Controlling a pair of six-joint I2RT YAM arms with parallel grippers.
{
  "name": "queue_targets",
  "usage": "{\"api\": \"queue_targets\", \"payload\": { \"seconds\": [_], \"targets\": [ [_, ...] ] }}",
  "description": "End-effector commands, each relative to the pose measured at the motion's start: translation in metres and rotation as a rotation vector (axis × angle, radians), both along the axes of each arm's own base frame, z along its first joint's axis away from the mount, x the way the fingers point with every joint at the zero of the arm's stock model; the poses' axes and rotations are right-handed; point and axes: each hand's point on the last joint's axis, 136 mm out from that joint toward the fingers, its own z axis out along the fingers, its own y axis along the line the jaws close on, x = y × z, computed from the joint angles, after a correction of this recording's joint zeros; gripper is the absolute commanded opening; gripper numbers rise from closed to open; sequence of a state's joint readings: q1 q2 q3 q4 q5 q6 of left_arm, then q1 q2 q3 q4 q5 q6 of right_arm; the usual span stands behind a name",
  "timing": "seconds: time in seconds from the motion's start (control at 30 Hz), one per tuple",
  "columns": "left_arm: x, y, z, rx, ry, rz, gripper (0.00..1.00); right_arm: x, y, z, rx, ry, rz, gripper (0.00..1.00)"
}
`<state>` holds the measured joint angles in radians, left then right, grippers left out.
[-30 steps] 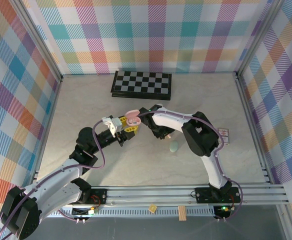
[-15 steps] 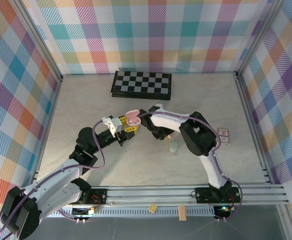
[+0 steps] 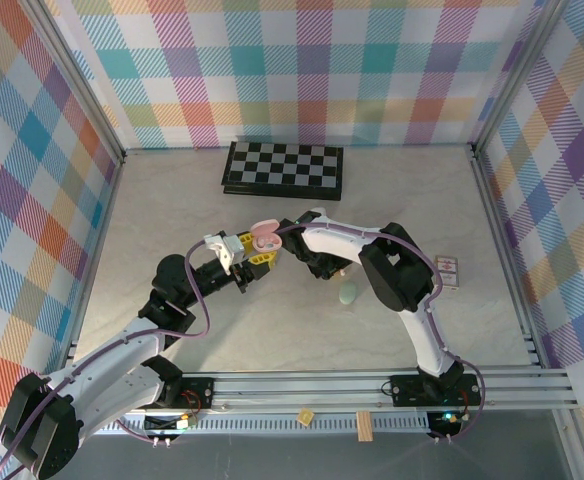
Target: Insert wireless bluetooth earbuds into charging case
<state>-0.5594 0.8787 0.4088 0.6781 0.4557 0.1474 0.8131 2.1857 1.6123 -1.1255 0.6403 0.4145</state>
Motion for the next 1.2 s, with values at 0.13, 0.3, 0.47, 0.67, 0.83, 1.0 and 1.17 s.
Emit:
{"api": "queue_targets", "payload": {
  "seconds": [0.13, 0.3, 0.47, 0.67, 0.83, 1.0, 1.17],
  "targets": [
    [-0.009, 0.003, 0.006, -0.011, -0.027, -0.017, 0.33, -0.006, -0.007, -0.007, -0.045, 0.020, -0.021, 0.29],
    [-0.009, 0.003, 0.007, -0.012, -0.026, -0.017, 0.33, -0.006, -0.009, -0.010, -0.050, 0.027, -0.028, 0.28],
    [-0.009, 0.003, 0.007, -0.013, -0.027, -0.017, 0.33, -0.005, -0.010, -0.009, -0.043, 0.023, -0.030, 0.23],
    [-0.008, 0.003, 0.008, -0.012, -0.026, -0.016, 0.33, -0.004, -0.001, -0.001, 0.051, 0.000, -0.031, 0.21],
    [-0.007, 0.003, 0.009, -0.016, -0.028, -0.012, 0.33, 0.003, 0.008, 0.017, 0.187, -0.081, -0.028, 0.21],
    [-0.006, 0.001, 0.008, -0.012, -0.021, -0.020, 0.33, 0.012, 0.014, 0.036, 0.295, -0.162, 0.001, 0.22],
    [-0.003, 0.000, 0.007, -0.010, -0.019, -0.017, 0.33, 0.021, 0.015, 0.057, 0.394, -0.228, 0.002, 0.22]
  ]
}}
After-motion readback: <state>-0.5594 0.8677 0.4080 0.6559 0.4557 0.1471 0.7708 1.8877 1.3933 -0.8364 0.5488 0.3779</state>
